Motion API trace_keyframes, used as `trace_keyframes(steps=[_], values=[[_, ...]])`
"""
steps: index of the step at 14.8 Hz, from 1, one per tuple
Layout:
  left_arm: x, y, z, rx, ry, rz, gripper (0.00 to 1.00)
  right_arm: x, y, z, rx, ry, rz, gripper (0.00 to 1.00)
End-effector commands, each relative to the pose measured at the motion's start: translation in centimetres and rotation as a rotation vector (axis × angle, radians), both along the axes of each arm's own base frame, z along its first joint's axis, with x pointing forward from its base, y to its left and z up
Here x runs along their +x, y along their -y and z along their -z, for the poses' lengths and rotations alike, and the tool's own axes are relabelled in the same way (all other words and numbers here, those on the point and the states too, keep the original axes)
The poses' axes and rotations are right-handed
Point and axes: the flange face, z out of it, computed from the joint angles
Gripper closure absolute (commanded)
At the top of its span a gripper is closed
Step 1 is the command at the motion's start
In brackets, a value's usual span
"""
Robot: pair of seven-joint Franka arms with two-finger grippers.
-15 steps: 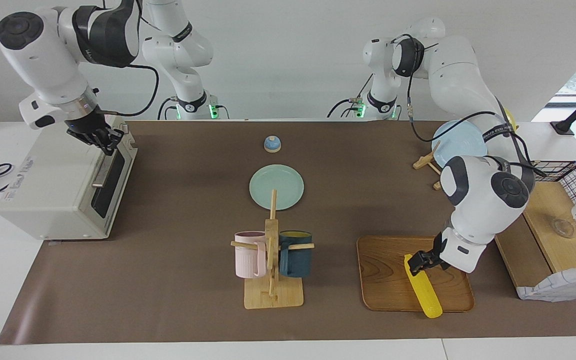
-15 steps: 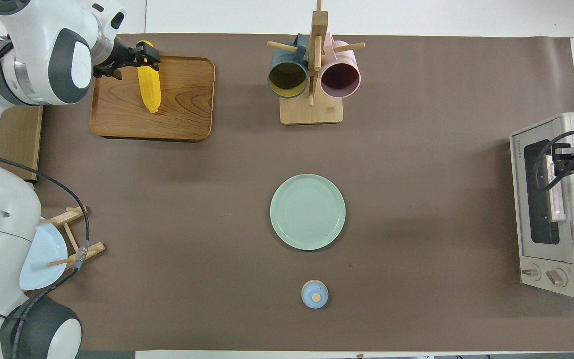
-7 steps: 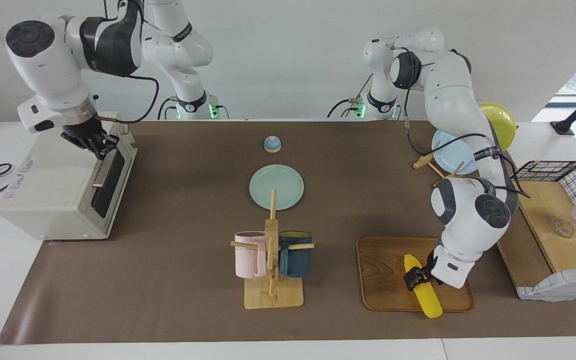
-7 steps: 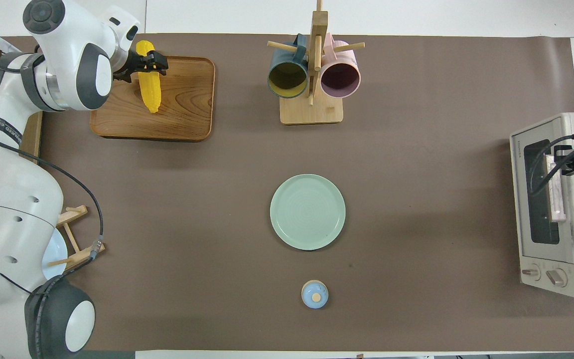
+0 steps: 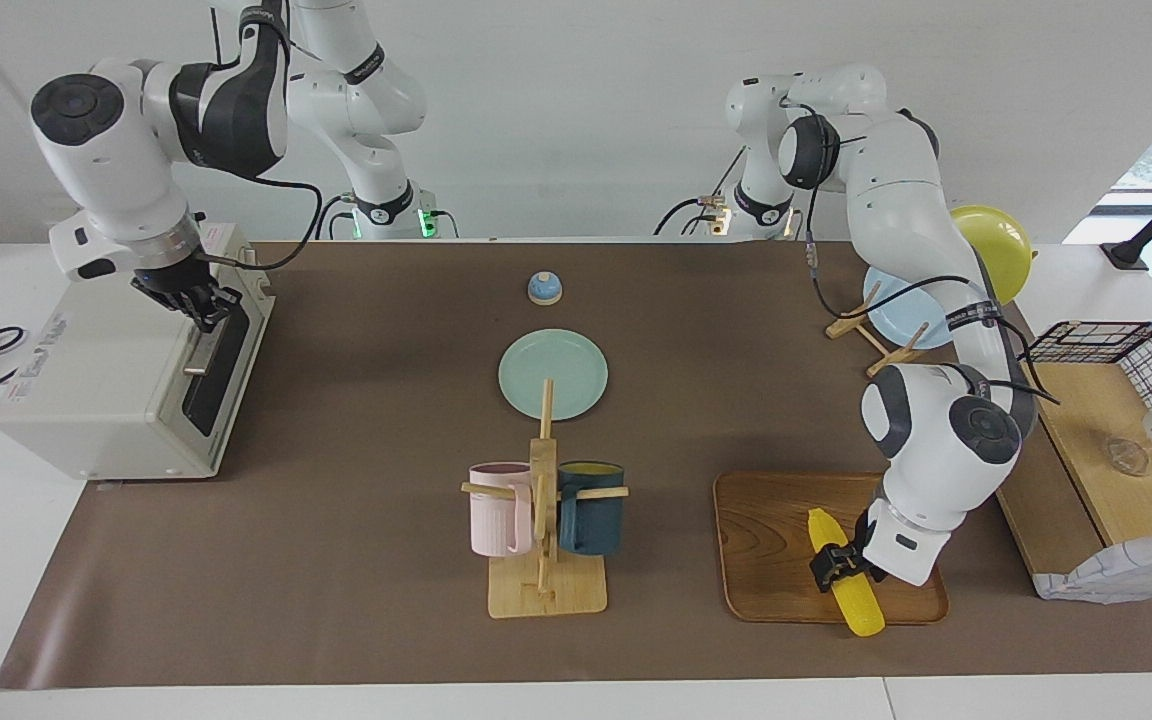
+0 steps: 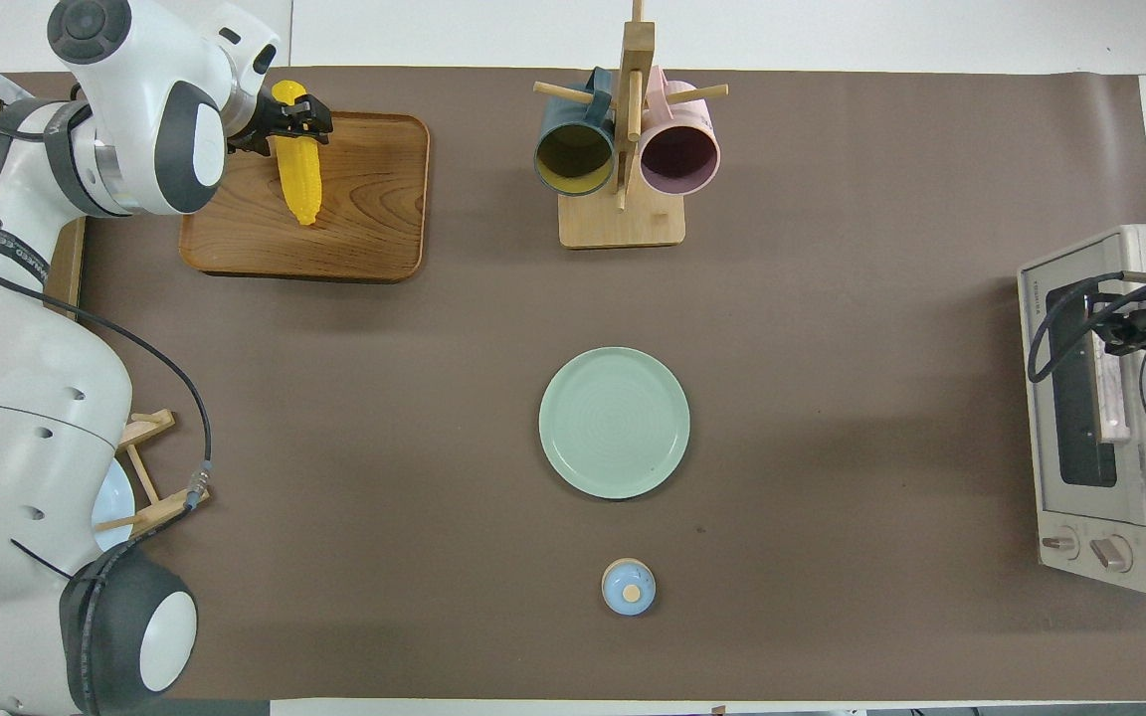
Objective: Put corn in oven
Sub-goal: 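Close the left gripper on the corn and lift it, then carry the corn to the plate while the right gripper opens the oven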
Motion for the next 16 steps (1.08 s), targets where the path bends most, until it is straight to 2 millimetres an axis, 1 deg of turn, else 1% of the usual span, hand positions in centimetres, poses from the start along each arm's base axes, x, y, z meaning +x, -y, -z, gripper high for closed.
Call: trace_keyframes(steps=[1, 2, 3, 5, 6, 8, 9, 10, 11, 12, 14, 16], values=[[0.3, 0.2, -0.7, 0.017, 0.013, 0.014, 1.00, -1.6, 1.9, 1.8, 0.003, -0.009, 0.050, 1.00], [0.3, 0.0, -1.0, 0.016, 0.010, 0.012, 1.00, -1.9, 2.6, 2.3, 0.005, -0.011, 0.064, 1.00], [0.0, -0.5, -2.3, 0.013, 0.007, 0.007, 1.00, -1.9, 2.8, 2.4, 0.005, -0.006, 0.066, 1.00], [-1.0, -1.4, -3.4, 0.013, -0.015, -0.002, 1.00, -1.8, 2.8, 2.4, 0.005, 0.001, 0.061, 1.00], [-1.4, -1.5, -4.4, 0.009, -0.013, -0.007, 1.00, -1.9, 2.7, 2.6, 0.005, -0.003, 0.061, 1.00], [-1.8, -1.0, -6.6, -0.021, -0.002, -0.017, 1.00, -2.3, 2.7, 2.9, 0.007, -0.009, 0.063, 1.00], [-2.4, -0.7, -7.5, -0.036, -0.026, -0.020, 1.00, -2.4, 2.7, 3.0, 0.008, -0.012, 0.064, 1.00], [-3.1, -0.7, -9.2, -0.038, -0.046, -0.016, 1.00, -2.5, 2.7, 3.2, 0.008, -0.015, 0.064, 1.00], [-4.1, -0.9, -10.8, -0.034, -0.065, -0.015, 1.00, -2.6, 2.7, 3.4, 0.009, -0.018, 0.064, 1.00], [-5.4, -0.6, -12.5, -0.033, -0.083, -0.010, 1.00, -2.7, 2.7, 4.1, 0.011, -0.028, 0.060, 1.00], [-8.3, -0.2, -15.6, -0.043, -0.107, -0.029, 1.00, -2.7, 2.7, 4.2, 0.012, -0.017, 0.040, 1.00], [-11.5, 2.2, -17.3, -0.052, -0.136, -0.038, 1.00, -2.5, 2.4, 4.6, 0.013, -0.016, 0.022, 1.00]])
